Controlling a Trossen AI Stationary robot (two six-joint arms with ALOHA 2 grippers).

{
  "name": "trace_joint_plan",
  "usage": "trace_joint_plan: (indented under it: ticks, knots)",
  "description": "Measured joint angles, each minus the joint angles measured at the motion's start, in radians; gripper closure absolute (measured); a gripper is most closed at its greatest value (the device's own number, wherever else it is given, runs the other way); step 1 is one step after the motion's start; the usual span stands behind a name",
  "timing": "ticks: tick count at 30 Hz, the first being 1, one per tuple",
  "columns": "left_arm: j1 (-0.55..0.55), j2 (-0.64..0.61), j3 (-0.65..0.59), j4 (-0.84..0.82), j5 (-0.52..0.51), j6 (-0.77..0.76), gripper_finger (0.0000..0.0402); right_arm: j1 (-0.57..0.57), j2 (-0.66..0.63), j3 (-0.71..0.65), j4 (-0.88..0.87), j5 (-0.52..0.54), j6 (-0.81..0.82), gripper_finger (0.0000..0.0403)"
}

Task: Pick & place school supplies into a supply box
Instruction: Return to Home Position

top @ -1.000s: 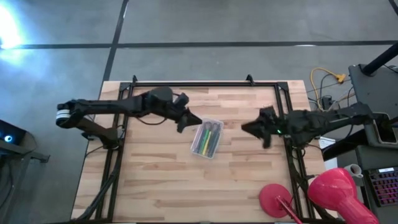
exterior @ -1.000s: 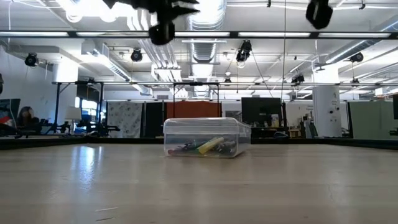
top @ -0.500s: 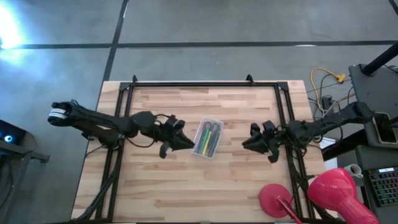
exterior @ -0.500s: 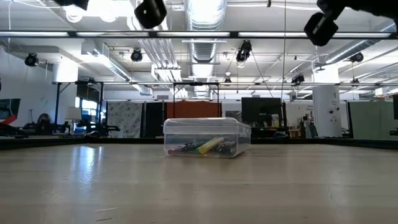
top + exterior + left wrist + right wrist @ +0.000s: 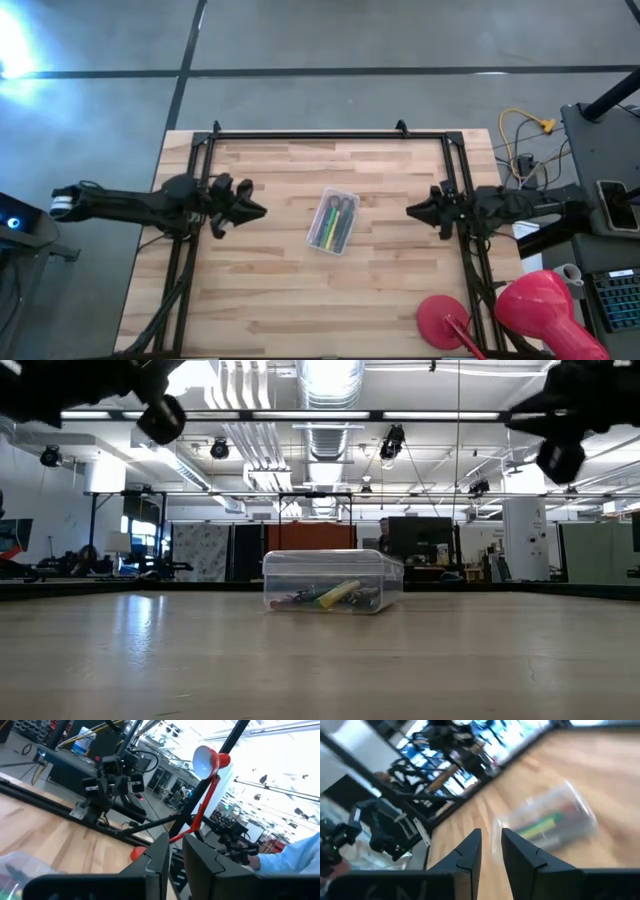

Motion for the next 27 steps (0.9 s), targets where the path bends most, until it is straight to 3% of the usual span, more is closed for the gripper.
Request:
trace_joint_plan:
  ticks: [3, 8, 15, 17, 21, 27]
  knots:
    - [0.000, -0.091, -0.077, 0.000, -0.001, -0.014, 0.0364, 0.002, -0.043, -0.001, -0.119, 0.030, 0.135, 0.0335]
    - [0.001, -0.258, -0.179, 0.002, -0.002, -0.028, 0.0364, 0.002, -0.094, 0.001, -0.117, -0.054, -0.020, 0.0335]
    - [0.002, -0.512, -0.306, 0.014, -0.003, -0.024, 0.0364, 0.002, -0.216, 0.005, -0.215, -0.027, -0.135, 0.0335]
    - [0.001, -0.576, -0.304, -0.089, -0.001, -0.023, 0.0364, 0.002, -0.251, 0.005, -0.268, -0.014, -0.116, 0.0335]
    - [0.001, -0.634, -0.289, -0.216, -0.002, -0.024, 0.0364, 0.002, -0.272, 0.005, -0.291, -0.012, -0.117, 0.0335]
    - [0.001, -0.586, -0.294, -0.215, 0.000, -0.024, 0.0364, 0.002, -0.245, 0.005, -0.297, -0.013, -0.121, 0.0335]
